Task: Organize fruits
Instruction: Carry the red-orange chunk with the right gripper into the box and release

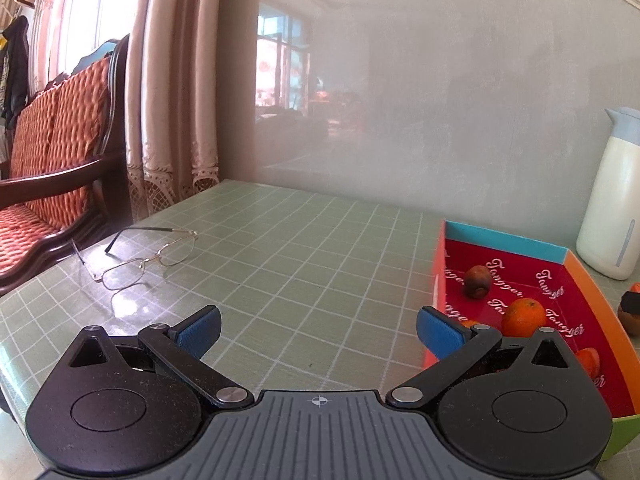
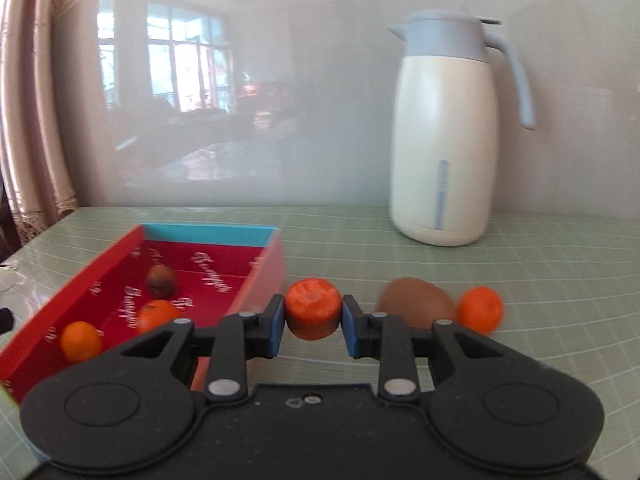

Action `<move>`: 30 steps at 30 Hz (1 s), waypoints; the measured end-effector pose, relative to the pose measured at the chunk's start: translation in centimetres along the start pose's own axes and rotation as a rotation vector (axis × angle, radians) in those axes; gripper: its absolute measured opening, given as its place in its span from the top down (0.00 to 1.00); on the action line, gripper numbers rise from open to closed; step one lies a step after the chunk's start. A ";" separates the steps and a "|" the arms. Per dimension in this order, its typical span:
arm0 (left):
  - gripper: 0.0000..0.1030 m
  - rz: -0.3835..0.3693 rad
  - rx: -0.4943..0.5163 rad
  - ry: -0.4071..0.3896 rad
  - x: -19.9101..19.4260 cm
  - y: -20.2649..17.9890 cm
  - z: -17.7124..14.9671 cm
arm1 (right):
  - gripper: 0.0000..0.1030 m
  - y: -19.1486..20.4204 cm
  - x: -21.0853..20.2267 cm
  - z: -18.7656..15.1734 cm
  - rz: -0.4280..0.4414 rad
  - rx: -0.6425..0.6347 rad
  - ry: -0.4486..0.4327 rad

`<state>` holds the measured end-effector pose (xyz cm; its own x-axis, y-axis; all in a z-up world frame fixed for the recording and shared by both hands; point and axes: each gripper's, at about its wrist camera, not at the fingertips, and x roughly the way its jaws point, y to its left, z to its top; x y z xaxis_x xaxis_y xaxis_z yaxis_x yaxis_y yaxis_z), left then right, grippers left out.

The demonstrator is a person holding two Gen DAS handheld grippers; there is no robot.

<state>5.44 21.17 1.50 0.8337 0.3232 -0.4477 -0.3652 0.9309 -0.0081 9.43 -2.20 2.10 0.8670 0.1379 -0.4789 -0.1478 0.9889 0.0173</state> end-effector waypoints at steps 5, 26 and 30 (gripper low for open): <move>0.00 0.009 0.007 0.002 0.0 0.5 -0.1 | 0.72 2.6 -0.2 -0.3 0.025 -0.054 -0.028; 0.00 0.027 -0.020 0.009 0.0 2.4 -0.2 | 0.71 7.2 0.3 -1.6 0.087 -0.140 -0.008; 0.00 0.027 -0.019 0.011 0.0 2.5 -0.2 | 0.43 7.2 -0.4 -1.6 0.077 -0.137 -0.044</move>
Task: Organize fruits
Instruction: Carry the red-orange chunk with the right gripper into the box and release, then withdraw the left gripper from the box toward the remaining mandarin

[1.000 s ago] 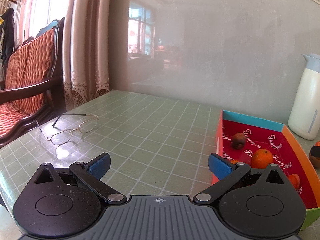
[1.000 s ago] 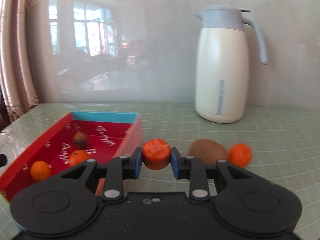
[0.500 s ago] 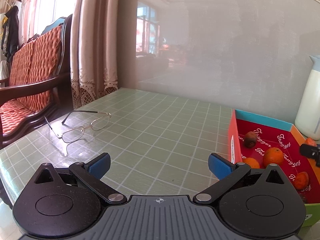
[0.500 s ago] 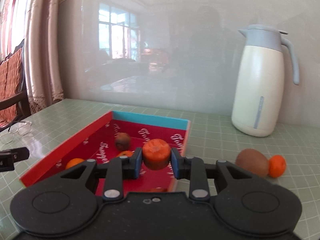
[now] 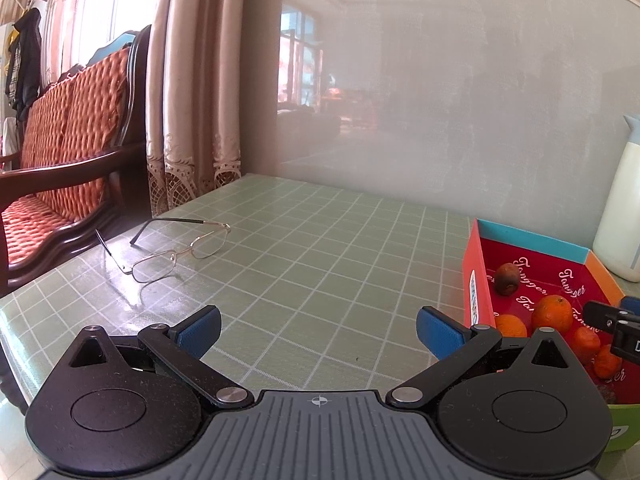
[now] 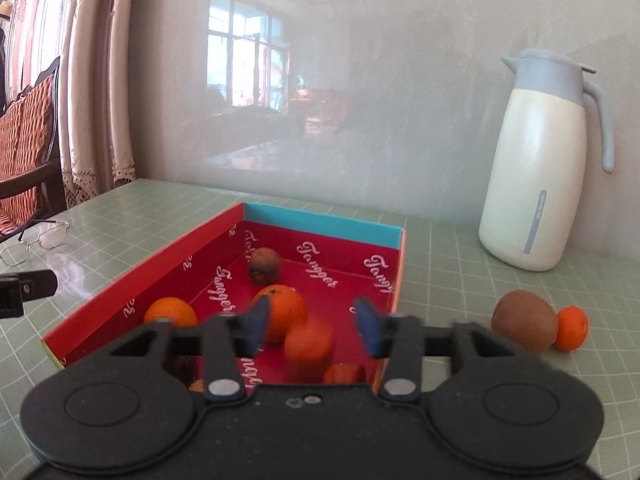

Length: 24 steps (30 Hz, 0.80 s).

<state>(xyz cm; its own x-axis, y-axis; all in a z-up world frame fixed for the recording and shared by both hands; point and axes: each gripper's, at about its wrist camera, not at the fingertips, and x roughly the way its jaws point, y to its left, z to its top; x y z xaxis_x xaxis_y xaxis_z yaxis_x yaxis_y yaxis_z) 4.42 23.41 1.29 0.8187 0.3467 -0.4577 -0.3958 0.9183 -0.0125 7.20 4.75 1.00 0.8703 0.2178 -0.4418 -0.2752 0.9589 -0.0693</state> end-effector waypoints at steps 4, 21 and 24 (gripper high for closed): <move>0.00 0.001 -0.001 0.000 0.0 0.0 0.0 | 0.45 -0.8 -0.3 0.2 0.003 0.033 -0.009; 0.00 -0.035 0.006 -0.022 -0.3 -2.1 0.5 | 0.19 -11.8 -3.1 0.2 -0.155 0.267 -0.061; 0.00 -0.047 0.011 -0.028 -0.5 -2.9 0.7 | 0.19 -13.9 -3.6 -0.2 -0.205 0.262 -0.059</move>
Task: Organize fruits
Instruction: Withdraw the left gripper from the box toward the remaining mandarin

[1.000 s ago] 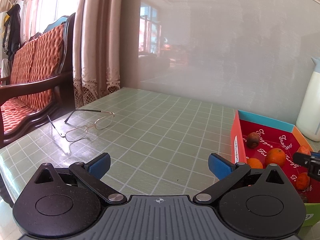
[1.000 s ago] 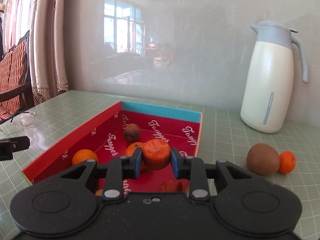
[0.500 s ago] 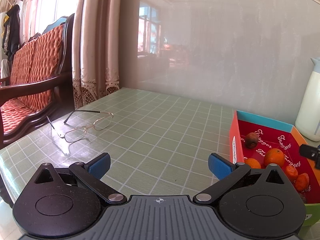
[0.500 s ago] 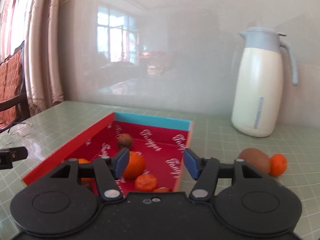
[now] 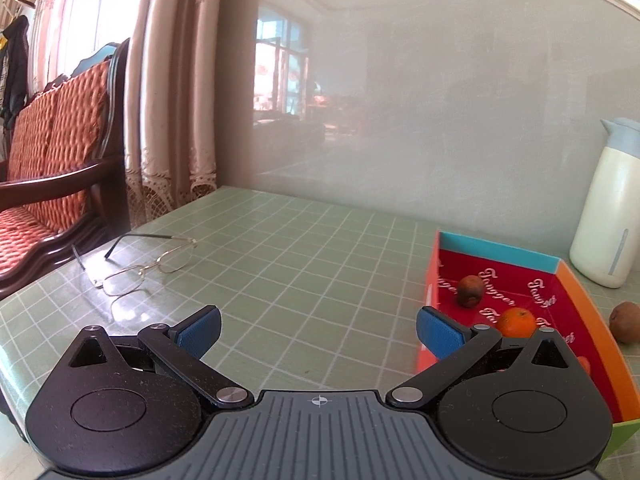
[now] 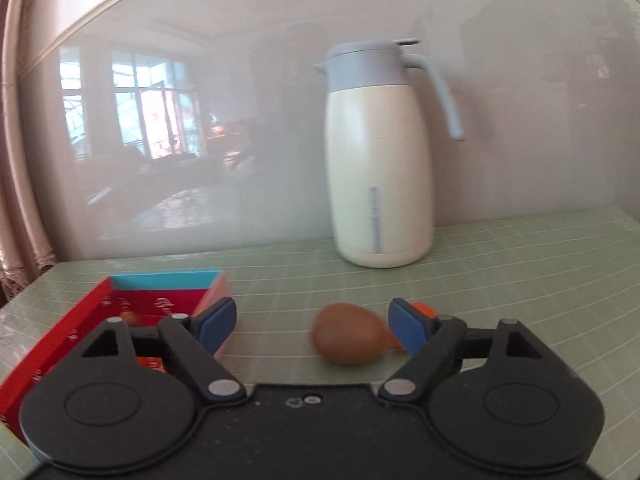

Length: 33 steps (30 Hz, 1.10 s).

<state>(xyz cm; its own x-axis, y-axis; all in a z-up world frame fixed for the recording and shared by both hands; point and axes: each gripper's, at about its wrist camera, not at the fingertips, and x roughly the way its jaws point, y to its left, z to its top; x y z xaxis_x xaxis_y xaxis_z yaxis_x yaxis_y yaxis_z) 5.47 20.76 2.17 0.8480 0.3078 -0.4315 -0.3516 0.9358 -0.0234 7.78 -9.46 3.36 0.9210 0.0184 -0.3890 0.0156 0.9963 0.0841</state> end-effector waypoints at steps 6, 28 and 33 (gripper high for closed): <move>0.00 -0.045 0.014 -0.015 -0.5 -2.9 0.4 | 0.19 -4.6 -0.7 0.4 -0.083 0.052 -0.007; 0.00 -0.196 0.115 -0.030 -2.4 -13.4 0.3 | 0.19 -12.2 -3.0 0.5 -0.184 0.111 -0.009; 0.00 -0.249 0.116 -0.046 -2.8 -15.8 0.3 | 0.19 -13.9 -3.2 0.1 -0.217 0.121 -0.007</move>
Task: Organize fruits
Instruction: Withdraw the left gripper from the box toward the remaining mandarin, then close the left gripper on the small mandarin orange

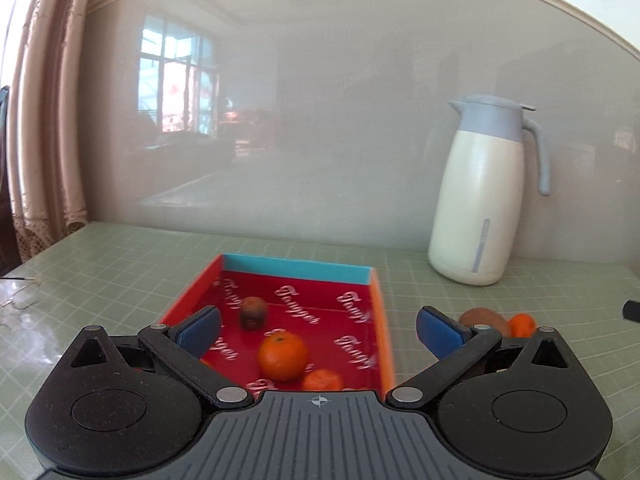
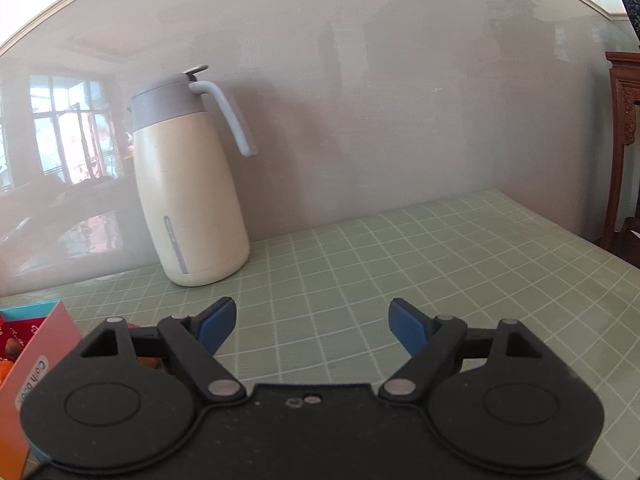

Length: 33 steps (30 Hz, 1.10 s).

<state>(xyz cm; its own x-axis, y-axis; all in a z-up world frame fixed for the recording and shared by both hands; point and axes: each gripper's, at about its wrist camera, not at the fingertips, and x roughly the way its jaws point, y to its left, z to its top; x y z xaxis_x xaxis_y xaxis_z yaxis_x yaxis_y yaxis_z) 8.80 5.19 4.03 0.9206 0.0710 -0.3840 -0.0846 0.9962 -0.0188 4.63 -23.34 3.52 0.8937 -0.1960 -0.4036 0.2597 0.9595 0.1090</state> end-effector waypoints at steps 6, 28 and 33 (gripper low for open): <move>0.00 -0.057 0.045 -0.005 1.1 -3.8 0.0 | 0.19 -2.5 0.2 -0.1 -0.045 0.026 -0.002; 0.01 -0.224 0.136 0.069 5.0 -13.8 -1.6 | 0.18 -9.0 0.7 -0.7 -0.181 0.046 0.011; 0.17 -0.300 0.163 0.120 6.1 -16.8 -2.3 | 0.17 -9.6 0.8 -0.8 -0.198 0.038 0.013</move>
<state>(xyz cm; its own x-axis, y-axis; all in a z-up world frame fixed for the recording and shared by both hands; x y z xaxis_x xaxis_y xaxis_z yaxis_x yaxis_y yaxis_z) 14.93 -11.24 -0.13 0.8433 -0.2227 -0.4892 0.2535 0.9673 -0.0034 2.53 -32.52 1.46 0.8189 -0.3775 -0.4323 0.4438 0.8941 0.0599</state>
